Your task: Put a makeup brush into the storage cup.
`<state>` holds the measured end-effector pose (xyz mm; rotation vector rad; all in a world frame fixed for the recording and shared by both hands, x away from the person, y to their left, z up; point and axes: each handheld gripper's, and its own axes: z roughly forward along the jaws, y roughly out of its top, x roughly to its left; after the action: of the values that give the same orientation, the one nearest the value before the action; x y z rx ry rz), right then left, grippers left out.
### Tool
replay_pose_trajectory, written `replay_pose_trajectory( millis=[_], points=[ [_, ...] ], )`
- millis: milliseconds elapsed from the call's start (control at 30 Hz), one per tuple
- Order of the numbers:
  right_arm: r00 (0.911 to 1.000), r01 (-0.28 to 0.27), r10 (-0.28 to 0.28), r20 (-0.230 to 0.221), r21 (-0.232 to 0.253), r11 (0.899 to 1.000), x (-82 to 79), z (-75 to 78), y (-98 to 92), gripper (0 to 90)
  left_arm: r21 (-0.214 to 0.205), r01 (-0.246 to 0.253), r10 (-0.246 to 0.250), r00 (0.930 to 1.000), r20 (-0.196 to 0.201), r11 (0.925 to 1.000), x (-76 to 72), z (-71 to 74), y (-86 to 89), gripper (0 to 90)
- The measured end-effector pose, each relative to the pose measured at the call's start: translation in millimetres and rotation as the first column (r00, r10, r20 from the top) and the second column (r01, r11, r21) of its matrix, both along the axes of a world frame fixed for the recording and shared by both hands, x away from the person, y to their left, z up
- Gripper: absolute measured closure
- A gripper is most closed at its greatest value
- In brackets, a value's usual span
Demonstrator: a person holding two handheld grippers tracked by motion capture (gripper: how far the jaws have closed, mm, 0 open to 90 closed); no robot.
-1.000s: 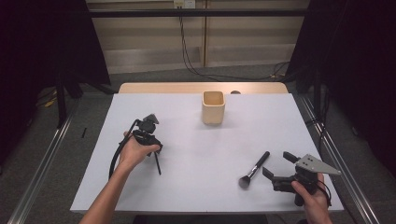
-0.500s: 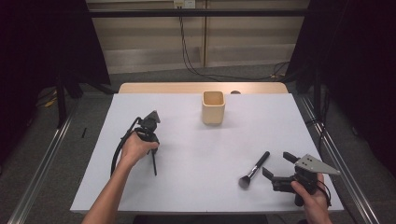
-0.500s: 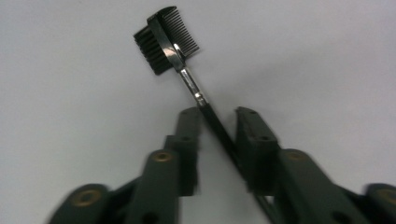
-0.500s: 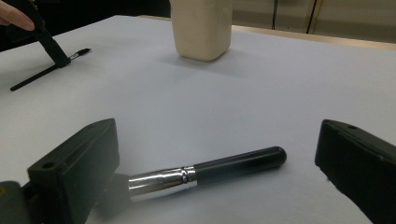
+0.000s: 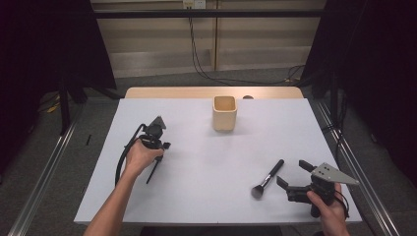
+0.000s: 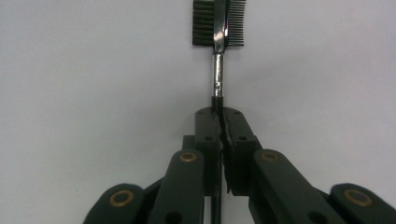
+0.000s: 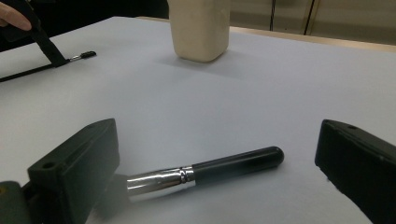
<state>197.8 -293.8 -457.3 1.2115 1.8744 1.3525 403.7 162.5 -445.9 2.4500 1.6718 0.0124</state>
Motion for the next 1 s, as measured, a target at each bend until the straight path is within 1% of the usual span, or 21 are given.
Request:
replay_pose_trajectory(
  millis=[33, 67, 133, 167, 233, 400, 467, 567, 600, 633, 667, 700, 733, 767, 800, 833, 867, 900, 933, 967, 1000],
  points=[
    [1.0, -0.002, 0.002, 0.0, 0.0, 1.0, 0.2, -0.1, 0.0, 0.0, -0.009, -0.001, 0.0, 1.0, -0.004, 1.0, -0.2, 0.5, 1.4, 86.1],
    [1.0, -0.002, 0.002, -0.001, -0.001, 1.0, 0.5, -0.2, 0.1, 0.0, -0.017, 0.006, -0.006, 1.0, 0.001, 0.9998, -0.5, 0.5, 2.4, 86.0],
    [1.0, -0.006, 0.006, -0.004, 0.001, 1.0, 1.3, -0.3, 0.7, 0.0, -0.026, 0.015, -0.015, 0.9999, 0.007, 0.9996, -1.0, 0.7, 3.4, 86.0],
    [1.0, -0.006, 0.006, -0.003, 0.001, 1.0, 1.6, -0.4, 0.9, 0.0, -0.03, 0.029, -0.029, 0.9996, 0.006, 0.9991, -0.8, 1.0, 4.0, 86.0],
    [1.0, -0.006, 0.006, -0.004, 0.002, 1.0, 1.8, -0.4, 1.1, 0.0, -0.035, 0.034, -0.034, 0.9994, 0.008, 0.9988, -1.2, 1.5, 5.7, 86.0],
    [1.0, -0.008, 0.008, -0.003, 0.003, 1.0, 1.9, -0.5, 0.6, 0.0, -0.085, 0.018, -0.015, 0.999, 0.042, 0.9962, -2.2, 2.0, 12.6, 86.0],
    [1.0, -0.009, 0.009, -0.003, 0.006, 1.0, 1.8, -0.6, 0.5, 0.0, -0.105, 0.033, -0.028, 0.9987, 0.042, 0.9939, -3.2, 2.5, 15.2, 86.1],
    [0.9999, -0.011, 0.011, -0.003, 0.01, 1.0, 1.7, -0.5, 0.7, 0.0, -0.13, 0.039, -0.03, 0.997, 0.071, 0.9908, -6.4, 5.6, 17.0, 86.0],
    [0.9999, -0.011, 0.011, -0.003, 0.01, 1.0, 1.7, -0.5, 0.7, 0.0, -0.138, 0.048, -0.036, 0.9953, 0.09, 0.9893, -7.6, 7.2, 17.7, 86.0],
    [0.9999, -0.01, 0.01, -0.003, 0.01, 1.0, 1.6, -0.5, 0.7, 0.0, -0.149, 0.057, -0.043, 0.9944, 0.097, 0.9871, -8.4, 9.3, 18.6, 86.0],
    [1.0, -0.008, 0.009, -0.002, 0.011, 1.0, 1.5, -0.4, 0.9, 0.0, -0.161, 0.065, -0.045, 0.9915, 0.122, 0.9848, -9.8, 10.6, 18.6, 86.0],
    [1.0, -0.007, 0.007, -0.003, 0.012, 1.0, 1.4, -0.3, 1.0, 0.0, -0.172, 0.073, -0.051, 0.9902, 0.13, 0.9824, -11.0, 12.4, 19.0, 86.0],
    [1.0, -0.007, 0.007, -0.003, 0.012, 1.0, 1.3, -0.3, 1.0, 0.0, -0.172, 0.084, -0.057, 0.9865, 0.153, 0.9815, -12.3, 13.1, 19.0, 86.0],
    [1.0, -0.006, 0.006, -0.002, 0.011, 1.0, 1.3, -0.3, 0.9, 0.0, -0.175, 0.1, -0.07, 0.983, 0.17, 0.9795, -13.9, 14.2, 18.5, 86.0],
    [1.0, -0.007, 0.007, -0.002, 0.009, 1.0, 1.3, -0.3, 0.7, 0.0, -0.179, 0.107, -0.073, 0.98, 0.185, 0.9781, -15.2, 14.7, 17.7, 86.0],
    [1.0, -0.008, 0.008, -0.002, 0.008, 1.0, 1.3, -0.3, 0.7, 0.0, -0.179, 0.108, -0.069, 0.9757, 0.208, 0.9779, -16.6, 15.5, 16.8, 86.0],
    [1.0, -0.007, 0.007, -0.001, 0.009, 1.0, 1.3, -0.3, 0.8, 0.0, -0.189, 0.132, -0.089, 0.9713, 0.221, 0.9731, -17.7, 16.5, 16.2, 86.0],
    [1.0, -0.006, 0.006, -0.002, 0.009, 1.0, 1.3, -0.2, 0.9, 0.0, -0.189, 0.153, -0.106, 0.9658, 0.237, 0.9701, -19.1, 17.5, 15.1, 86.0],
    [1.0, -0.008, 0.008, 0.0, 0.007, 1.0, 1.2, -0.1, 0.9, 0.0, -0.189, 0.159, -0.108, 0.9608, 0.256, 0.969, -20.5, 18.5, 14.0, 86.0],
    [1.0, -0.01, 0.01, 0.002, 0.006, 1.0, 1.1, 0.0, 1.1, 0.0, -0.198, 0.159, -0.103, 0.959, 0.264, 0.9673, -21.9, 19.7, 13.1, 86.0],
    [1.0, -0.009, 0.009, 0.002, 0.005, 1.0, 1.3, -0.1, 1.2, 0.0, -0.199, 0.168, -0.109, 0.9537, 0.281, 0.9655, -22.8, 21.0, 12.9, 86.1]
  ],
)
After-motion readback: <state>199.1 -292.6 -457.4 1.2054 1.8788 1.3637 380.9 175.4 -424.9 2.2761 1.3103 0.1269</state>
